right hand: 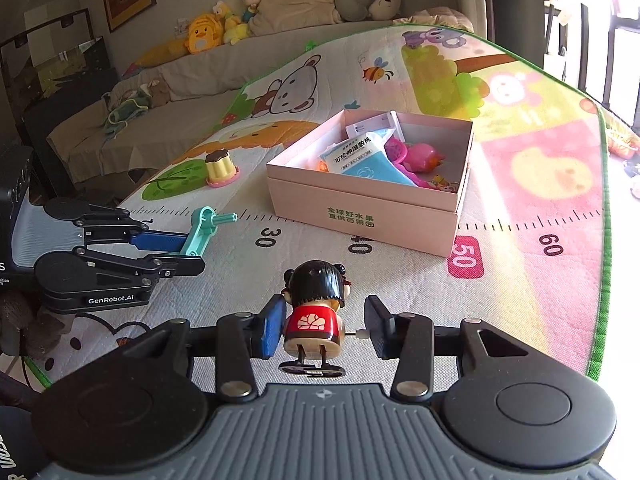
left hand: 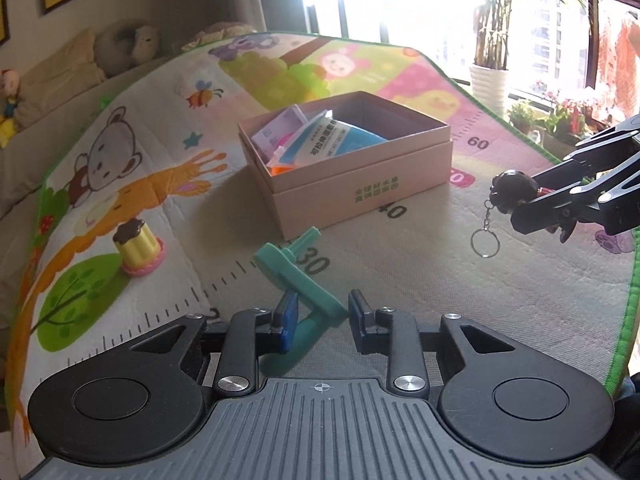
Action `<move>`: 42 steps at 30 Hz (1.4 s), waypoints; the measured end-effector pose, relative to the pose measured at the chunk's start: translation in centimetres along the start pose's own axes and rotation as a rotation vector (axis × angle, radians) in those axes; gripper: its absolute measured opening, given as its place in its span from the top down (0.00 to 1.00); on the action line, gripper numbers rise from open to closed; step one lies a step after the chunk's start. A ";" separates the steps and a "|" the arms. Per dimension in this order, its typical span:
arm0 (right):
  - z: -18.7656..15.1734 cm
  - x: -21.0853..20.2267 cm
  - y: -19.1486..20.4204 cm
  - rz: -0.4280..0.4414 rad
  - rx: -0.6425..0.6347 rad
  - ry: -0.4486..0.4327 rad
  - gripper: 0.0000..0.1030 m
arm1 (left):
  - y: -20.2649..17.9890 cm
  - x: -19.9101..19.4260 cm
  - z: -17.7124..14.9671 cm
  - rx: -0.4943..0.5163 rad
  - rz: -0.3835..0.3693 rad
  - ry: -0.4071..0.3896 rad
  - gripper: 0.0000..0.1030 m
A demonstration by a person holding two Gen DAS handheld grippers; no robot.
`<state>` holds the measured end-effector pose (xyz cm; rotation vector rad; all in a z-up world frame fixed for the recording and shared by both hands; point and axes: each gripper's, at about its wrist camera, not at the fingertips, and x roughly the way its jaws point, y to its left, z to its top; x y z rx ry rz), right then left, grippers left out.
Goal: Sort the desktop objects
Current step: 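Grasp the teal toy gun with the left tool while the right tool holds the doll, then drop the teal toy gun into the pink box with the left tool while the right drops the doll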
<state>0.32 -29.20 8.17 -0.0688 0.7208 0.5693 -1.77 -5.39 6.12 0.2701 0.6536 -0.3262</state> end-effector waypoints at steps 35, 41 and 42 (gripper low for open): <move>13.5 11.9 -2.4 -0.076 -0.036 -0.029 0.62 | 5.1 3.7 0.4 -0.204 0.113 -0.041 0.08; 14.5 16.3 1.2 -0.045 -0.091 0.017 0.65 | 6.1 3.2 -0.7 -0.259 0.116 -0.034 0.07; 14.6 17.1 1.6 -0.070 -0.106 0.027 0.65 | 6.2 3.1 -0.9 -0.265 0.116 -0.034 0.07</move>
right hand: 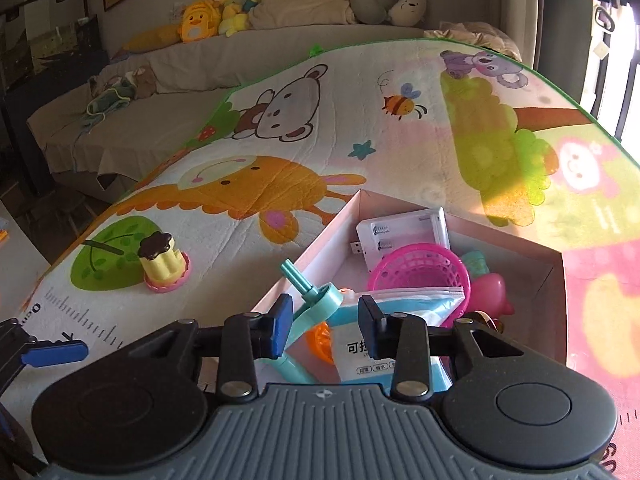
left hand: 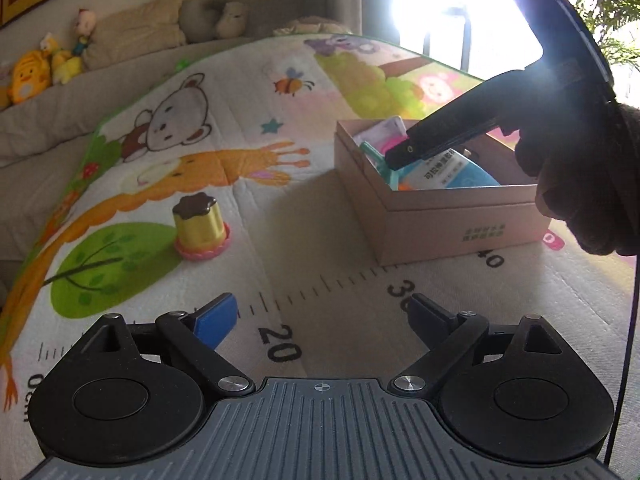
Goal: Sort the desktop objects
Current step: 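Drop the teal toy gun into the pink box with the left tool while the right drops the doll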
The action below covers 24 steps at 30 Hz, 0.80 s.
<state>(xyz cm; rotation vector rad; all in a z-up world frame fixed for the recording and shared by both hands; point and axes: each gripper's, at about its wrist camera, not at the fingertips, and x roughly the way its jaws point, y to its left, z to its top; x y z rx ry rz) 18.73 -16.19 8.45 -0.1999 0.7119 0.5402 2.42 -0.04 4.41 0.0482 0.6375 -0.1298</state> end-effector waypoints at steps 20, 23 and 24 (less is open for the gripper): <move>1.3 2.1 1.4 -0.096 -0.114 0.029 0.65 | 4.1 -0.8 -1.8 -0.167 0.034 0.001 0.02; 1.5 3.8 -0.4 -0.104 -0.035 0.035 0.62 | 3.9 -1.4 -1.7 -0.155 0.032 -0.012 0.02; 1.7 4.1 -1.1 -0.120 -0.004 0.037 0.62 | 3.9 -1.5 -1.7 -0.153 0.037 -0.013 0.02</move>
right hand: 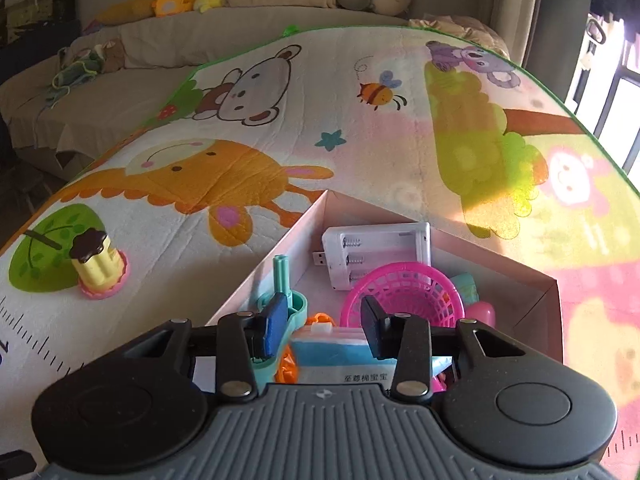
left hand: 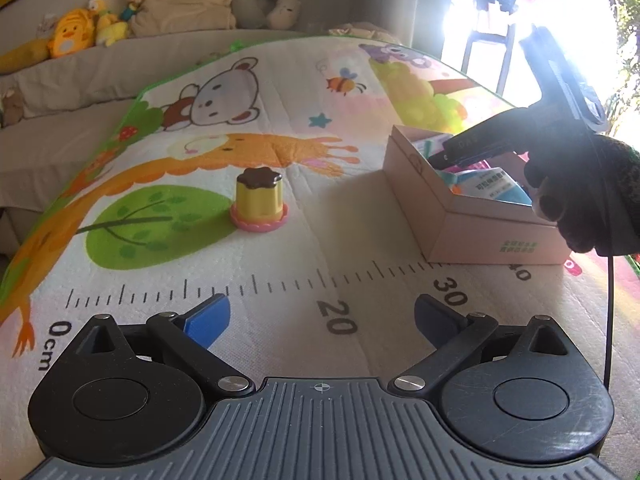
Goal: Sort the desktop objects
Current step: 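Drop the teal toy gun into the pink box with the left tool while the right drops the doll, then grasp the yellow pudding toy by its pink base with the right tool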
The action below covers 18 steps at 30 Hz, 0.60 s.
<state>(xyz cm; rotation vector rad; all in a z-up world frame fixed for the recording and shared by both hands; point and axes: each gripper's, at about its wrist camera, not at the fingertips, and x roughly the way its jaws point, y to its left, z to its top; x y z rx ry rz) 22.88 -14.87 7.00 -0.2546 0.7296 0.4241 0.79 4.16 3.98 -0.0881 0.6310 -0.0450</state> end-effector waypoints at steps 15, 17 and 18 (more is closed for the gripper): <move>0.1 -4.4 -2.6 -0.084 0.049 -0.051 0.61 | 1.3 0.8 -0.2 -0.045 0.039 0.026 0.01; 0.7 -5.2 -0.3 0.010 0.021 -0.058 0.56 | 1.5 0.8 -0.2 -0.049 0.056 0.031 0.01; 0.8 -5.5 1.2 0.057 0.003 -0.063 0.50 | 1.6 0.8 -0.2 -0.052 0.067 0.033 0.01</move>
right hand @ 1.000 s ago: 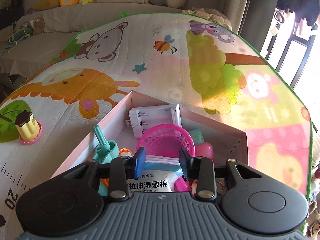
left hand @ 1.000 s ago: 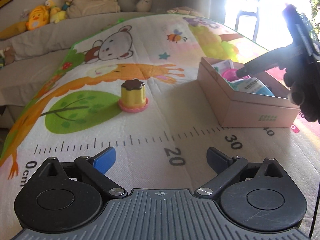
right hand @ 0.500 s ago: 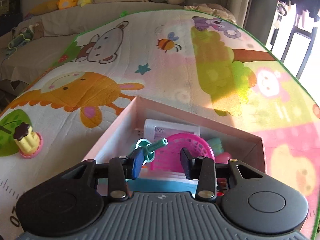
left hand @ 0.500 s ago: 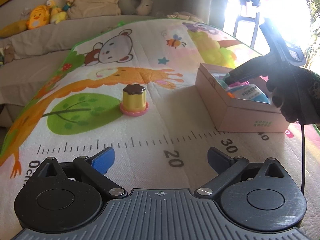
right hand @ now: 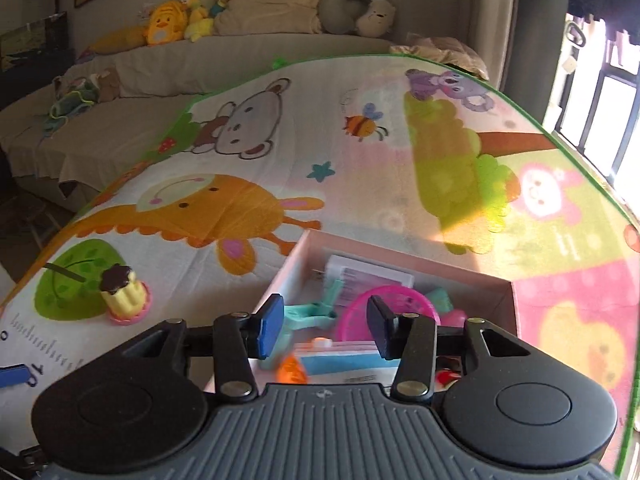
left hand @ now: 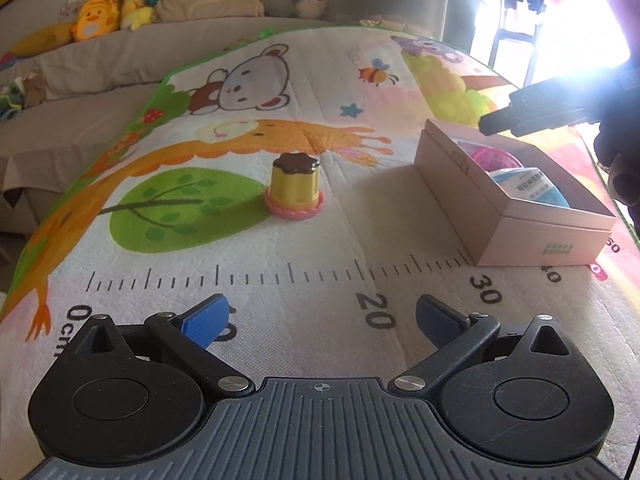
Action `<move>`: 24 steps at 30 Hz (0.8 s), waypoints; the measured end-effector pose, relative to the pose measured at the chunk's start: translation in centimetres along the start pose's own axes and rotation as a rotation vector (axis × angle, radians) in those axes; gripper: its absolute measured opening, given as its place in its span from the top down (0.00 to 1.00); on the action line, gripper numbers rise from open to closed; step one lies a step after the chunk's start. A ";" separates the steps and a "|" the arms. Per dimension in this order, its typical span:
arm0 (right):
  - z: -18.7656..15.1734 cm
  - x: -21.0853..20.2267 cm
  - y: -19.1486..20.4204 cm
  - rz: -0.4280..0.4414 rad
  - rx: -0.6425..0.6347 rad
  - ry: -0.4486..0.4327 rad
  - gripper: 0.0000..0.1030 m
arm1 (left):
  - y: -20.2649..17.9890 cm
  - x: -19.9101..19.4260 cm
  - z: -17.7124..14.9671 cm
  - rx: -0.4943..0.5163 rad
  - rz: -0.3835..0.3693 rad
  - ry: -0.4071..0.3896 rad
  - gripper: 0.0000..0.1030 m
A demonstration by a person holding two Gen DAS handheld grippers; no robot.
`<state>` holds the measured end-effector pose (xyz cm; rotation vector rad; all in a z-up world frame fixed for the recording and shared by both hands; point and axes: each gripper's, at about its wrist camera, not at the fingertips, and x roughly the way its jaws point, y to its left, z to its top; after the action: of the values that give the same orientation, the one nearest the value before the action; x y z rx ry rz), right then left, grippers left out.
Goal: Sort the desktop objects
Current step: 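Grasp the yellow pudding toy by its pink base with the right tool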
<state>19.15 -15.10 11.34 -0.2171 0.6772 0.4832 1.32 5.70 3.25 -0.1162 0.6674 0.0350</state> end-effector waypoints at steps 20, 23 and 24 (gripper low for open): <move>0.1 8.3 14.8 0.233 -0.156 0.155 0.63 | 2.9 -1.5 -0.9 -0.033 0.079 0.045 0.00; -1.5 5.0 13.2 0.268 -0.151 0.152 0.63 | 1.9 -1.7 -1.2 0.005 0.059 0.048 0.00; -2.2 3.8 12.4 0.271 -0.144 0.153 0.63 | 1.5 -1.8 -1.3 0.017 0.049 0.048 0.00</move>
<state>14.34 -3.71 6.72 -0.3024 0.8273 0.7819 -1.02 7.03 3.21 -0.0846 0.7179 0.0740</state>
